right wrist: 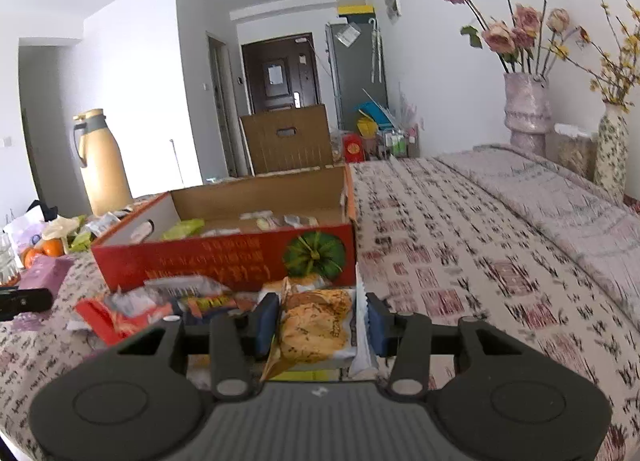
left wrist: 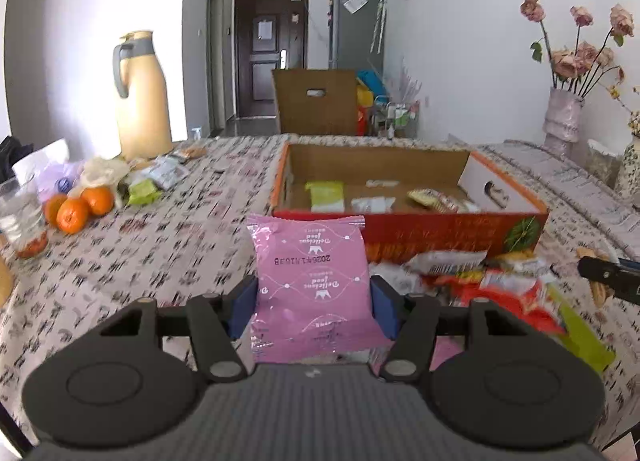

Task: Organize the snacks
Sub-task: 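Grasp a cookie packet with the right gripper while the left grasps a pink packet, then carry the held cookie packet and pink packet over the open cardboard box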

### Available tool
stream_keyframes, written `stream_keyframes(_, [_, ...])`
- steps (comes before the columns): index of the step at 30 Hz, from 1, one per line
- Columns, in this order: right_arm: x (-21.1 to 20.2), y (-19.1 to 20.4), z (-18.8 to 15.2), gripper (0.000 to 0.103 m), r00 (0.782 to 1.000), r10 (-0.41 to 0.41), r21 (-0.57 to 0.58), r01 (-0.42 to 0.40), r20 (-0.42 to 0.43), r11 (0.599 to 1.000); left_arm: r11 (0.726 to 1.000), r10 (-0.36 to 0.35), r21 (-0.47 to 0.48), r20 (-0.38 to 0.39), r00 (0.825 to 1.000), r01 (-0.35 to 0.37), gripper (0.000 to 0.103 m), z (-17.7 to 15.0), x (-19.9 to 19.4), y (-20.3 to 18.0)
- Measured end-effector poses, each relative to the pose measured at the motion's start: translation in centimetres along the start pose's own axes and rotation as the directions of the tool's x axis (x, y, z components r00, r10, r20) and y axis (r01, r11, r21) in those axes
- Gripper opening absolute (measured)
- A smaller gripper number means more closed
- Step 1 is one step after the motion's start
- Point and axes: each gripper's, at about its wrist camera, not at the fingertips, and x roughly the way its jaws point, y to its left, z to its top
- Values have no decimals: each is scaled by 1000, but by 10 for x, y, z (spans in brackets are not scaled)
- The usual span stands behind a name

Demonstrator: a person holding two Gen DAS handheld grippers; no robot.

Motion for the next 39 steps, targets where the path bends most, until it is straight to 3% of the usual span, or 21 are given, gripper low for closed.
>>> stream_keyframes(23, [79, 28, 79, 45, 992, 84, -66, -77, 98, 995, 999, -40, 31, 107, 993, 37, 61, 79, 60, -43])
stream_keyframes(31, [121, 37, 96, 45, 991, 103, -81, -96, 83, 992, 999, -26, 28, 90, 996, 23, 61, 99, 99, -52])
stream_keyframes(39, [152, 27, 84, 45, 994, 101, -46, -99, 38, 994, 1000, 4, 4, 42, 999, -4, 61, 87, 138, -43])
